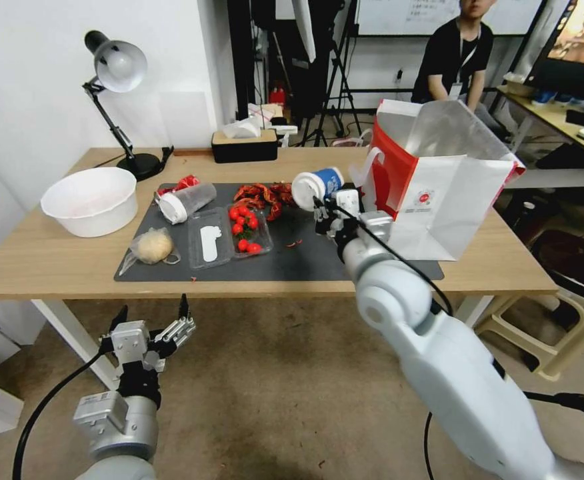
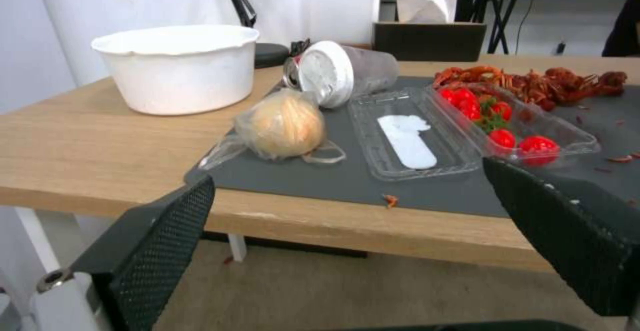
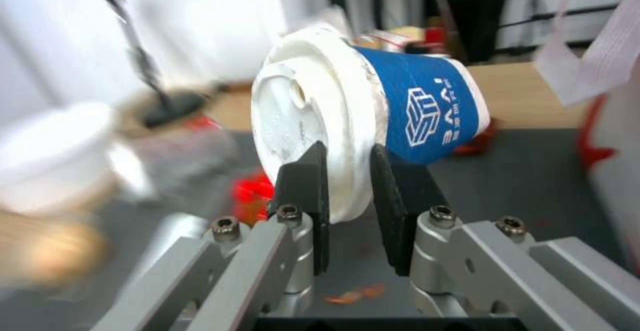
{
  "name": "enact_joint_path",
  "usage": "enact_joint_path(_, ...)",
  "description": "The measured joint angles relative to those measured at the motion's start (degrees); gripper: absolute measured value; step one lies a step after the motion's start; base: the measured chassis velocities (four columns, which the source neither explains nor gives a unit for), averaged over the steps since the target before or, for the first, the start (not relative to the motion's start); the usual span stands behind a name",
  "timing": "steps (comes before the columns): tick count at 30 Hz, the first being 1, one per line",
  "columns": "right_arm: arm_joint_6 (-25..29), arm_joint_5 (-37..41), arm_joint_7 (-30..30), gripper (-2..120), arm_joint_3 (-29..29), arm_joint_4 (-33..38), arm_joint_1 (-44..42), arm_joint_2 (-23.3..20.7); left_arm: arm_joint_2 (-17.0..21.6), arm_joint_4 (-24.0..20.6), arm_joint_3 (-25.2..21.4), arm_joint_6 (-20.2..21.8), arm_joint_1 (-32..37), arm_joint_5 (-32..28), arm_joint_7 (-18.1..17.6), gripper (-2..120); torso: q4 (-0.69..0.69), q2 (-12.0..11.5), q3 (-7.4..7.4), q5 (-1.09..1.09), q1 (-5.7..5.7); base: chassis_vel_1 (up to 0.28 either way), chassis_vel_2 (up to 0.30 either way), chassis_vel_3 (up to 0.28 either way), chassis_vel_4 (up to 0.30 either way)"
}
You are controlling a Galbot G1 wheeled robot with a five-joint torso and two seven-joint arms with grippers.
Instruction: Pick up the trash from the table and place it into the takeout bag.
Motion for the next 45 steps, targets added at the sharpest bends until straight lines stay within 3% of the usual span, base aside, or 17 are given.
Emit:
enact_joint_path(3, 0.1, 6.3, -0.2, 14, 2.0, 3.0, -1.3, -0.9, 0.0, 0.0, 0.0, -0.1, 0.1, 0.1, -0.1, 100, 0.01, 0.0, 0.00, 0.01, 0.00, 0.000, 0.000, 0.000, 0.000)
enact_joint_path(7, 4.0, 14.6, -4.6, 14, 7.3, 7.5, -3.2, -2.9, 0.0, 0.1, 0.0, -0.5, 0.1, 0.2, -0.2, 100, 0.01, 0.0, 0.00, 0.01, -0.01, 0.000, 0.000, 0.000, 0.000)
enact_joint_path(12, 14.3, 18.2, -10.4, 14, 15.1, 11.1, -1.0, -6.8, 0.1, 0.3, 0.3, -0.6, -0.2, 0.2, -0.3, 100, 0.00, 0.0, 0.00, -0.01, 0.00, 0.000, 0.000, 0.000, 0.000)
enact_joint_path(18, 15.3, 14.6, -0.9, 14, 19.1, 8.4, 4.8, -11.0, 0.1, 0.1, 1.0, -0.4, -0.4, 0.1, -0.3, 100, 0.01, 0.0, 0.00, 0.00, 0.00, 0.000, 0.000, 0.000, 0.000)
enact_joint_path(28, 13.9, 14.9, 2.1, 14, 20.0, 2.6, 6.0, -13.0, 0.3, 0.1, 0.6, -0.2, -0.3, -0.2, -0.2, 100, 0.00, 0.0, 0.01, 0.00, 0.00, 0.000, 0.000, 0.000, 0.000)
enact_joint_path(45, 11.5, 9.9, 1.6, 74, 19.4, 0.9, 4.3, -12.6, 0.3, -0.3, 0.2, 0.3, -0.2, -0.9, 0.0, 100, 0.01, 0.0, 0.01, -0.01, 0.00, 0.000, 0.000, 0.000, 0.000)
